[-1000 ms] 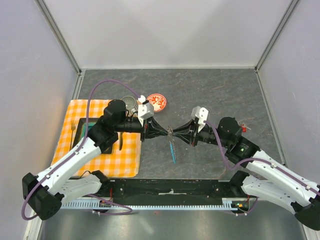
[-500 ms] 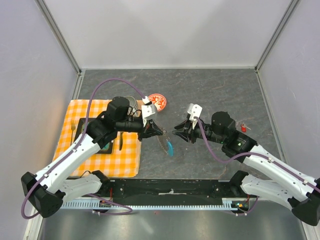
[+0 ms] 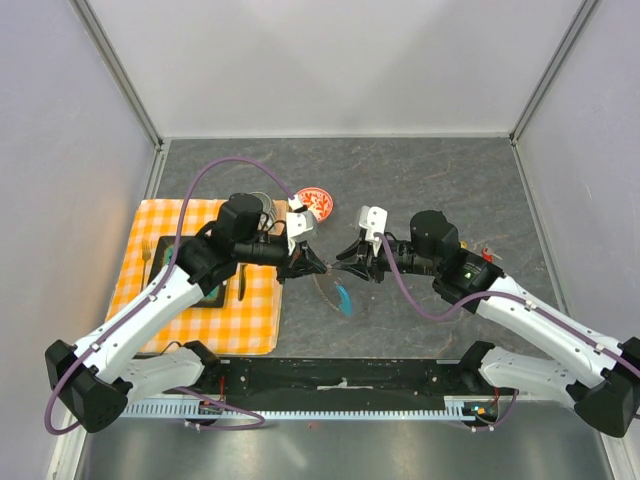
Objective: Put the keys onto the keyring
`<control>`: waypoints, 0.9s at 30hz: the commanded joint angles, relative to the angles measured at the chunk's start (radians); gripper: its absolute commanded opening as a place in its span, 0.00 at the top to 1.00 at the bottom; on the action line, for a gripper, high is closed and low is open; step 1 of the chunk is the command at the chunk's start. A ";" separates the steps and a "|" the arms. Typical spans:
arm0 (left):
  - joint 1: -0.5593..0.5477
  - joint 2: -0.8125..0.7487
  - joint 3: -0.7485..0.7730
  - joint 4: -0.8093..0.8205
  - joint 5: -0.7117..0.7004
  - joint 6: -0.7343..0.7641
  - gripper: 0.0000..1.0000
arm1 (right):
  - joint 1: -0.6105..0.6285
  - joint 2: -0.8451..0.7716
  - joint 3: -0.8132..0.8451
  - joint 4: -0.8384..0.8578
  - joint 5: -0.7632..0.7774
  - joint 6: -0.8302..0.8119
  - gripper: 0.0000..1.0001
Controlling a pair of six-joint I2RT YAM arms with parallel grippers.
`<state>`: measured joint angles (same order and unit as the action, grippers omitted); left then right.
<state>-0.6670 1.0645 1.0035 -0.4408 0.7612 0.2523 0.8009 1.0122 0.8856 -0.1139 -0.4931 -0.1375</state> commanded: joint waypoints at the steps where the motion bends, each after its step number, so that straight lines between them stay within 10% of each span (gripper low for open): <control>1: 0.001 -0.011 0.017 0.017 0.050 0.033 0.98 | -0.002 0.012 0.049 -0.006 -0.084 -0.045 0.71; 27: 0.001 0.000 0.018 0.016 0.124 0.024 0.98 | 0.000 0.094 0.075 -0.010 -0.219 -0.070 0.78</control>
<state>-0.6632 1.0691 1.0031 -0.4904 0.8177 0.2531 0.7925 1.0870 0.9119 -0.1532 -0.6292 -0.1913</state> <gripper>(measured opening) 0.020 0.230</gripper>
